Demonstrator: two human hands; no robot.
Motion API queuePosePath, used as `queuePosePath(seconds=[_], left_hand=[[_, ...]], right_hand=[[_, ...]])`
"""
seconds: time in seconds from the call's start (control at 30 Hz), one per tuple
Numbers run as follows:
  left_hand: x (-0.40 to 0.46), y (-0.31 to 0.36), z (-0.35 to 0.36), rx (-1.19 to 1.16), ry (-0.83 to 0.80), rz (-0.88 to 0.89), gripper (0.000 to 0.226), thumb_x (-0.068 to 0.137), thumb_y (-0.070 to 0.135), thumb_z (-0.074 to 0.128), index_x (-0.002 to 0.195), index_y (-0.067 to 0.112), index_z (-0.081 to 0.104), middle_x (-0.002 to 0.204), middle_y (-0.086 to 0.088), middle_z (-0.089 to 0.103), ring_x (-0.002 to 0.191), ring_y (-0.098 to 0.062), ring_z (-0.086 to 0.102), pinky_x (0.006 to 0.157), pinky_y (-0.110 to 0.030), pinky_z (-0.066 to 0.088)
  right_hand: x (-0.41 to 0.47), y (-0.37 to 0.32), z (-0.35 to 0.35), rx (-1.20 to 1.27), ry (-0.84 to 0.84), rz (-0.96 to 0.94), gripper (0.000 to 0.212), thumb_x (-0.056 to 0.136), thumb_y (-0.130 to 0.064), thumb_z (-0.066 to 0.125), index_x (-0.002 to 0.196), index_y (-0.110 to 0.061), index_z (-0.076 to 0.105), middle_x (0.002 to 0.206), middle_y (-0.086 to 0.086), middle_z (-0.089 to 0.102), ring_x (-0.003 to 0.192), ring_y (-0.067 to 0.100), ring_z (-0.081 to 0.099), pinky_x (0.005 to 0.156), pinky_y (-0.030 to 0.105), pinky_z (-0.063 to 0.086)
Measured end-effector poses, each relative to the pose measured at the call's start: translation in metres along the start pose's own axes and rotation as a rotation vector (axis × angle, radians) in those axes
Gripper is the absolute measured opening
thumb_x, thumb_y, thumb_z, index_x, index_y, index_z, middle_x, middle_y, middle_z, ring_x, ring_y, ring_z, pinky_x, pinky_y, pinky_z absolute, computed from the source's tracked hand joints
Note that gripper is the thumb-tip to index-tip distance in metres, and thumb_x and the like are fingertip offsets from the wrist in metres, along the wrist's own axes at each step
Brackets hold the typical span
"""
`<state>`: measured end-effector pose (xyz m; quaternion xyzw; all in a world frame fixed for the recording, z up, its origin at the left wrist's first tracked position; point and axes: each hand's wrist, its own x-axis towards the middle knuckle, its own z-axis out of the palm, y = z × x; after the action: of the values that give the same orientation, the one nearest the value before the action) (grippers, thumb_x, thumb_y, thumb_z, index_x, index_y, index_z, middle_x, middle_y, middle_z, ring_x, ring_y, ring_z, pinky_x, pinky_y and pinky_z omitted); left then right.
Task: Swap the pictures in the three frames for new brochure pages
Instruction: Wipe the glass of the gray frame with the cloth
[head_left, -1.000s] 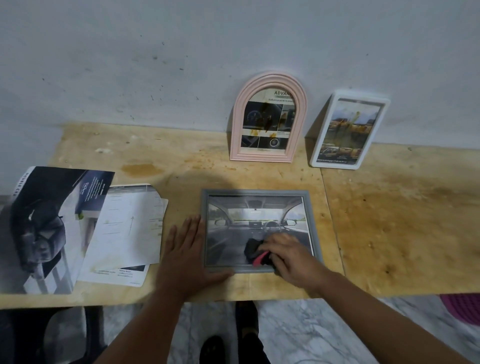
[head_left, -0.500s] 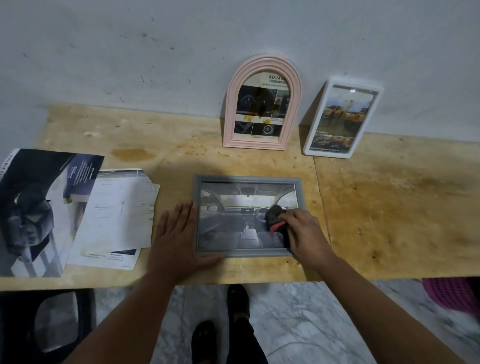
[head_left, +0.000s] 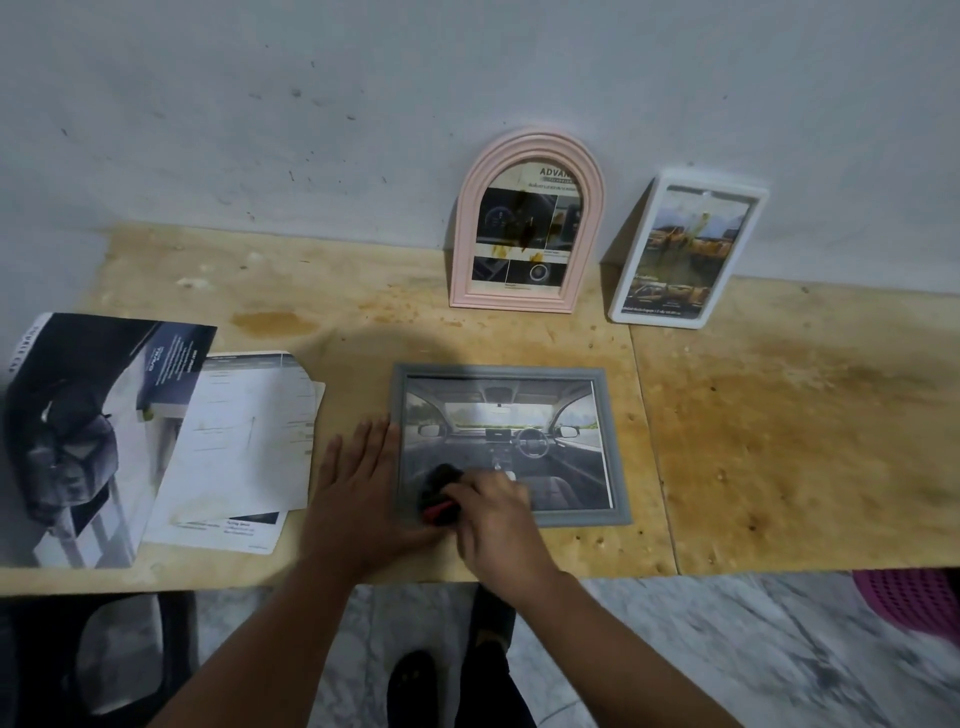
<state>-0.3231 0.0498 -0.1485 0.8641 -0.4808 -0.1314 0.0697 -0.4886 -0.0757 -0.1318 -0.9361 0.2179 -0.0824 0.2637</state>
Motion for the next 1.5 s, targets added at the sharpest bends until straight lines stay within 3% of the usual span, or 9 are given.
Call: queuePosePath(seconds=[0.2,0.37,0.77,0.9,0.97,1.07,1.17,1.27,1.5], left_hand=[[0.000,-0.003,-0.001,-0.009,-0.027,0.023,0.142,0.065,0.107,0.034,0.164,0.007,0.014,0.172,-0.010,0.011,0.160,-0.027,0.006,0.127,-0.057,0.014],[-0.002,0.001,-0.005,-0.013,-0.017,0.009,0.148,0.062,0.108,0.038,0.163,0.002,0.013,0.172,-0.014,0.011,0.160,-0.029,0.007,0.127,-0.058,0.017],[0.001,-0.008,0.005,-0.050,-0.029,0.032,0.139,0.065,0.096,0.053,0.161,0.001,0.020,0.171,-0.012,0.018,0.160,-0.025,0.011,0.128,-0.053,0.008],[0.002,-0.004,-0.004,-0.042,-0.092,0.013,0.144,0.062,0.102,0.049,0.161,0.002,0.021,0.169,-0.012,0.024,0.160,-0.025,0.012,0.128,-0.050,0.006],[0.001,-0.003,-0.010,-0.036,-0.122,-0.008,0.147,0.060,0.105,0.046,0.162,0.003,0.019,0.170,-0.011,0.021,0.160,-0.026,0.010,0.129,-0.049,0.005],[0.001,-0.002,-0.020,-0.090,-0.148,-0.036,0.147,0.061,0.105,0.046,0.164,0.007,0.012,0.173,-0.007,0.012,0.160,-0.023,0.003,0.130,-0.046,0.002],[0.005,0.001,-0.030,-0.133,-0.199,-0.067,0.143,0.063,0.105,0.043,0.165,0.012,0.004,0.173,-0.005,0.007,0.160,-0.022,0.002,0.130,-0.048,0.005],[0.008,0.017,-0.045,-0.173,-0.267,-0.131,0.139,0.066,0.101,0.046,0.165,0.017,-0.003,0.174,-0.005,-0.002,0.160,-0.027,0.002,0.129,-0.049,0.008],[0.012,0.036,-0.058,-0.080,-0.339,-0.247,0.133,0.067,0.104,0.026,0.159,0.007,0.015,0.165,-0.017,0.027,0.145,-0.040,0.035,0.114,-0.050,0.043]], right_hand=[[0.047,0.018,-0.032,0.273,-0.181,-0.030,0.039,0.087,-0.004,0.054,0.121,-0.012,0.070,0.112,0.009,0.066,0.106,0.025,0.062,0.096,0.041,0.051],[0.103,0.053,-0.049,-0.127,-0.031,0.149,0.039,0.090,-0.018,0.054,0.127,-0.019,0.066,0.115,0.007,0.062,0.104,0.034,0.058,0.086,0.046,0.048],[0.043,0.002,0.004,-0.264,-0.369,-0.279,0.042,0.077,-0.034,0.070,0.118,-0.027,0.067,0.115,0.001,0.062,0.099,0.026,0.061,0.076,0.041,0.050],[0.055,0.005,-0.049,0.286,-0.322,0.017,0.036,0.095,-0.011,0.051,0.128,-0.017,0.065,0.124,0.003,0.066,0.110,0.007,0.060,0.098,0.026,0.049],[0.047,0.015,-0.090,0.648,-0.115,0.384,0.028,0.101,0.002,0.048,0.122,-0.005,0.066,0.108,0.005,0.070,0.087,-0.006,0.065,0.079,0.008,0.048],[0.020,0.072,-0.143,1.055,0.149,0.821,0.025,0.102,0.005,0.045,0.111,-0.001,0.068,0.093,0.008,0.076,0.084,0.021,0.072,0.068,0.022,0.056],[-0.004,0.137,-0.183,1.089,0.266,1.077,0.030,0.096,-0.017,0.055,0.112,0.004,0.067,0.103,0.029,0.072,0.087,0.036,0.068,0.071,0.039,0.054],[-0.019,0.169,-0.208,0.936,0.091,1.118,0.026,0.090,-0.017,0.066,0.114,-0.007,0.065,0.103,0.023,0.073,0.090,0.038,0.072,0.076,0.049,0.061],[-0.012,0.200,-0.219,0.652,-0.066,1.108,0.034,0.092,-0.006,0.057,0.126,-0.006,0.058,0.104,0.012,0.066,0.089,0.027,0.063,0.068,0.035,0.052]])
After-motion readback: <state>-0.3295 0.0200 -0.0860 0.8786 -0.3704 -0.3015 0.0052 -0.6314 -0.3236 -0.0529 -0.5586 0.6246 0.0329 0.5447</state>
